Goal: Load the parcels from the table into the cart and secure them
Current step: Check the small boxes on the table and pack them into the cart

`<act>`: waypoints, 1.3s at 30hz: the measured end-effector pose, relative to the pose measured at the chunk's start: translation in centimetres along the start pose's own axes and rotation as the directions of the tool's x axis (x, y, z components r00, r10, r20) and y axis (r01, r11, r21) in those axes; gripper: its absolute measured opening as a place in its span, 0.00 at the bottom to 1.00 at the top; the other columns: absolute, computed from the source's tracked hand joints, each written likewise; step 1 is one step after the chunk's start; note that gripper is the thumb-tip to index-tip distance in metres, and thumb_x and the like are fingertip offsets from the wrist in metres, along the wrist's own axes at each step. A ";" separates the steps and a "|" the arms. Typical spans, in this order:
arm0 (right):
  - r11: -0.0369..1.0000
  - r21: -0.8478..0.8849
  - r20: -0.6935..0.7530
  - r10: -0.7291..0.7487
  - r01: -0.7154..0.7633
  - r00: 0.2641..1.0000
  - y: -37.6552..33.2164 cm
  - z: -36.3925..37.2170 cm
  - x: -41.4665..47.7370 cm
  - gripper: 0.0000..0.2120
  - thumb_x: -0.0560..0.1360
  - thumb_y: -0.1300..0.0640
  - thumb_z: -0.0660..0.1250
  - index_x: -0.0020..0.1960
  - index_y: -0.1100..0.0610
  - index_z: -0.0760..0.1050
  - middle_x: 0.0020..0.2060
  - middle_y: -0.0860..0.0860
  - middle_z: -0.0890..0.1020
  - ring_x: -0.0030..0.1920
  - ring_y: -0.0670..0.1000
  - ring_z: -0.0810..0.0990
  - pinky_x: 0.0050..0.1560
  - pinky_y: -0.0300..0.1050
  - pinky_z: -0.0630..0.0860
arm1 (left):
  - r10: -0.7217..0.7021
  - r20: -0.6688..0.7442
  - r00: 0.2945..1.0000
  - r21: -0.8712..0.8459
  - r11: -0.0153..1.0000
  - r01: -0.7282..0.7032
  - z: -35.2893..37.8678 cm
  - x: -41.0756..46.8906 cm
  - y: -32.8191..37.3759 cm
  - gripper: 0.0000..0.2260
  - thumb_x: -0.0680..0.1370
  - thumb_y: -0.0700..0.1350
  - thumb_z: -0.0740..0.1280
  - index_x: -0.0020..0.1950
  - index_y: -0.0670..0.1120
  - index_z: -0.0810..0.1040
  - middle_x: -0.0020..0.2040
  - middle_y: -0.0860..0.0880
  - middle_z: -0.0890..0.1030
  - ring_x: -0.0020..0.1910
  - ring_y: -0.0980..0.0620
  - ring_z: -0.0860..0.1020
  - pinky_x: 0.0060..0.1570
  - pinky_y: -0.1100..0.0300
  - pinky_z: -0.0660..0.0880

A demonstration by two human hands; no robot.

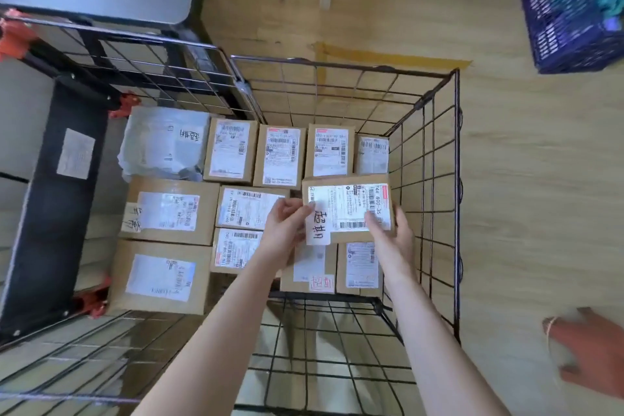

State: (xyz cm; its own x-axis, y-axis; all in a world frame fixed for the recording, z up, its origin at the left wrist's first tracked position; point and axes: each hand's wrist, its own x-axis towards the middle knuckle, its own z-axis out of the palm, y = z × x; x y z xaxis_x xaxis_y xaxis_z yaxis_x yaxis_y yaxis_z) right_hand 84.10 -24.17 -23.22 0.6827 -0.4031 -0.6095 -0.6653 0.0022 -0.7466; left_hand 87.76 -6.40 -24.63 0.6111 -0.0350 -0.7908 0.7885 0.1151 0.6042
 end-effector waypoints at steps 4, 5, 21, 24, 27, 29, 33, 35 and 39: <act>0.991 -0.062 -0.021 -0.117 0.116 0.993 -1.3 0.1 2.9 0.20 0.75 0.53 0.71 0.65 0.50 0.72 0.55 0.47 0.81 0.52 0.45 0.81 0.41 0.30 0.77 | -0.116 0.113 0.987 0.000 0.993 0.116 0.3 1.8 0.2 0.18 0.74 0.40 0.72 0.54 0.44 0.64 0.54 0.37 0.82 0.49 0.38 0.82 0.51 0.42 0.79; 0.992 -0.053 -0.034 -0.119 0.117 0.992 -1.5 0.2 3.6 0.25 0.74 0.53 0.72 0.69 0.50 0.69 0.60 0.49 0.79 0.56 0.47 0.80 0.46 0.33 0.78 | -0.131 0.132 0.983 -0.003 0.991 0.132 0.5 2.0 0.1 0.21 0.74 0.39 0.72 0.58 0.45 0.62 0.54 0.38 0.81 0.50 0.38 0.82 0.52 0.40 0.79; 0.998 -0.002 -0.099 -0.069 0.069 0.993 0.5 2.2 4.6 0.21 0.82 0.54 0.59 0.74 0.54 0.65 0.73 0.52 0.60 0.64 0.40 0.66 0.65 0.30 0.60 | 0.340 -0.173 0.924 0.352 0.898 -0.264 10.5 5.2 -1.3 0.41 0.67 0.51 0.78 0.72 0.45 0.58 0.61 0.48 0.66 0.66 0.49 0.65 0.65 0.56 0.67; 0.996 -0.002 -0.137 -0.083 0.084 0.987 0.7 3.2 5.2 0.21 0.81 0.57 0.60 0.73 0.58 0.66 0.71 0.55 0.63 0.71 0.46 0.63 0.59 0.24 0.58 | 0.316 -0.161 0.935 0.313 0.915 -0.255 10.4 5.1 -2.0 0.44 0.65 0.61 0.74 0.72 0.44 0.58 0.61 0.49 0.65 0.67 0.49 0.65 0.65 0.56 0.67; 0.997 0.004 -0.169 -0.073 0.075 0.983 0.8 4.0 5.7 0.21 0.80 0.57 0.62 0.73 0.59 0.67 0.70 0.58 0.64 0.70 0.48 0.63 0.55 0.20 0.58 | 0.283 -0.147 0.948 0.276 0.932 -0.236 9.8 5.5 -2.3 0.46 0.59 0.67 0.68 0.71 0.47 0.58 0.61 0.51 0.66 0.67 0.49 0.67 0.67 0.50 0.69; 0.998 0.013 -0.166 -0.062 0.065 0.984 0.9 4.1 5.9 0.22 0.80 0.56 0.62 0.73 0.57 0.66 0.70 0.58 0.64 0.72 0.50 0.62 0.52 0.17 0.58 | 0.271 -0.150 0.951 0.270 0.936 -0.225 9.5 5.8 -2.3 0.44 0.59 0.66 0.70 0.69 0.50 0.59 0.62 0.50 0.66 0.66 0.48 0.69 0.65 0.49 0.71; 0.997 0.041 -0.174 -0.064 0.072 0.983 1.3 4.1 5.7 0.22 0.80 0.55 0.62 0.73 0.55 0.67 0.72 0.56 0.64 0.72 0.48 0.61 0.47 0.11 0.53 | 0.248 -0.183 0.951 0.194 0.958 -0.212 9.6 5.7 -2.4 0.42 0.57 0.61 0.74 0.64 0.50 0.59 0.64 0.46 0.68 0.62 0.50 0.73 0.63 0.53 0.73; 0.995 0.037 -0.169 -0.084 0.091 0.982 1.5 3.9 5.4 0.21 0.80 0.54 0.63 0.72 0.54 0.68 0.70 0.54 0.65 0.68 0.43 0.63 0.52 0.14 0.56 | 0.235 -0.205 0.950 0.149 0.967 -0.207 9.4 5.2 -2.6 0.41 0.58 0.57 0.77 0.63 0.47 0.60 0.61 0.46 0.72 0.58 0.53 0.76 0.57 0.63 0.75; 0.998 0.053 -0.120 -0.019 0.025 0.993 2.4 3.6 4.0 0.37 0.70 0.40 0.71 0.74 0.51 0.63 0.67 0.52 0.70 0.67 0.46 0.71 0.65 0.43 0.71 | 0.154 -0.191 0.969 0.121 0.984 -0.132 6.5 3.9 -4.3 0.34 0.60 0.55 0.77 0.60 0.47 0.67 0.53 0.49 0.78 0.50 0.53 0.81 0.53 0.59 0.79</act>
State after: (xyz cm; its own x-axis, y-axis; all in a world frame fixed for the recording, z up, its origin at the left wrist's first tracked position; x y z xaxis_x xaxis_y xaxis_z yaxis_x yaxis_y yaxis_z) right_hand 86.35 -22.49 -28.45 0.6540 -0.5097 -0.5590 -0.6308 0.0405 -0.7749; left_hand 87.21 -13.50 -29.66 0.7002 0.1737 -0.6925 0.7035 -0.0024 0.7107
